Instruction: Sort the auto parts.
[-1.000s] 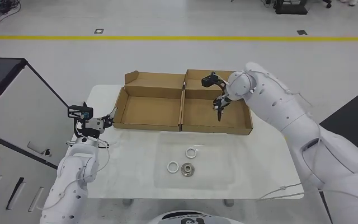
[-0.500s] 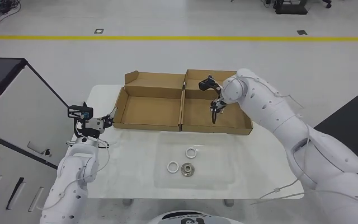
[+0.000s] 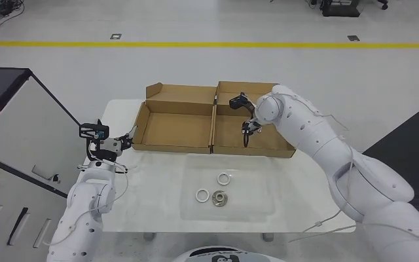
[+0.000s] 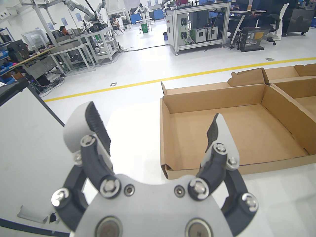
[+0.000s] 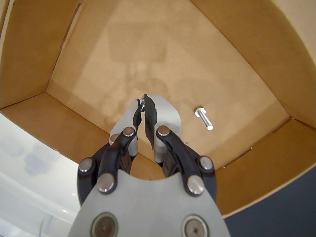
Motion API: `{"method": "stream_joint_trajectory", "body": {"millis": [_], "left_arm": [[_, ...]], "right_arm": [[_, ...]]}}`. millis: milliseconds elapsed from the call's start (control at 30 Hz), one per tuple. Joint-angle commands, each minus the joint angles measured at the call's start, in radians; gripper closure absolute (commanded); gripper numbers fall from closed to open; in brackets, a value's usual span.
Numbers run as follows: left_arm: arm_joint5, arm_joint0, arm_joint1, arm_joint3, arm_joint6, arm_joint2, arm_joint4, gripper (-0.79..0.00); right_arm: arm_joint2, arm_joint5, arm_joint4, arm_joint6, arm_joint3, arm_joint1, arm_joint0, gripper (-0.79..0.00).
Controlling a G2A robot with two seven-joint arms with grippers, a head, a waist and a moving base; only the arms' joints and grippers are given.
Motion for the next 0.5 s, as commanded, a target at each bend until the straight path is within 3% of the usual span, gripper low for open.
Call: {"method": "stream_joint_trajectory", "body": {"millis": [0, 300, 467], "left_arm": [[0.0, 0.0, 0.0, 0.0, 0.0, 0.0, 0.0, -0.785], [0.0, 0.0, 0.0, 0.0, 0.0, 0.0, 0.0, -0.785], [0.0, 0.0, 0.0, 0.0, 0.0, 0.0, 0.0, -0.785]], "right_arm": [[0.001, 0.001, 0.0, -0.004, 0.009, -0.005, -0.003, 0.0], [0.001, 0.0, -0.018, -0.005, 0.041, -0.022, -0.008, 0.0], [0.008, -0.001, -0.028, -0.007, 0.053, -0.026, -0.01, -0.114]]}}
